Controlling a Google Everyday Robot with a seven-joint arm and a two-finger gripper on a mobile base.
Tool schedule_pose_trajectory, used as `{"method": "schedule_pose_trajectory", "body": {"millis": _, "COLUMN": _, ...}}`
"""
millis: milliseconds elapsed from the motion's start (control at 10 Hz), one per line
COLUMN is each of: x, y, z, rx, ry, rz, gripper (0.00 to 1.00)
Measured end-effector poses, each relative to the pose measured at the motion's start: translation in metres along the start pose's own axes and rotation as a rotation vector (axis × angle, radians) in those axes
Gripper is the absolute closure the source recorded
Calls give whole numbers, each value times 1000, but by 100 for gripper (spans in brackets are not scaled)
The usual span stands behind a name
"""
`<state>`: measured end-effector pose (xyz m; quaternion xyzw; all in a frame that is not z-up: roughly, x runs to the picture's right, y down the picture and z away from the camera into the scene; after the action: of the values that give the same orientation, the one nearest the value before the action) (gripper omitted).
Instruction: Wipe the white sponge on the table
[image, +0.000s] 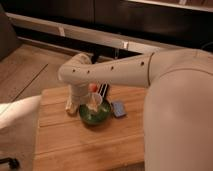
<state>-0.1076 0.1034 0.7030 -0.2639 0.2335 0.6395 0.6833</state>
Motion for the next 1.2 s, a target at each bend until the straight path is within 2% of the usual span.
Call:
{"method": "schedule_pose_trajectory", "body": {"millis": 600, "x": -1, "y": -2, "z": -1, "rx": 11, "ry": -11, "rz": -2, "gripper": 35}}
{"method": "schedule_pose_trajectory", "body": {"millis": 800, "x": -14, "y": -14, "z": -4, "rx": 46, "ry": -78, "rz": -30, "gripper": 35}}
{"method": "schedule_pose_trajectory", "body": {"millis": 1000, "x": -36, "y": -48, "z": -21, "rx": 109, "ry": -209, "rz": -116, "gripper": 35}}
{"method": "schedule_pose_trajectory", "body": {"millis": 1100, "x": -41, "y": -67, "z": -30, "rx": 126, "ry": -264, "rz": -130, "gripper": 35}}
{"method": "schedule_pose_trajectory", "body": {"millis": 1200, "x": -41, "y": -86, "z": -37, "rx": 130, "ry": -300, "rz": -118, "gripper": 35}}
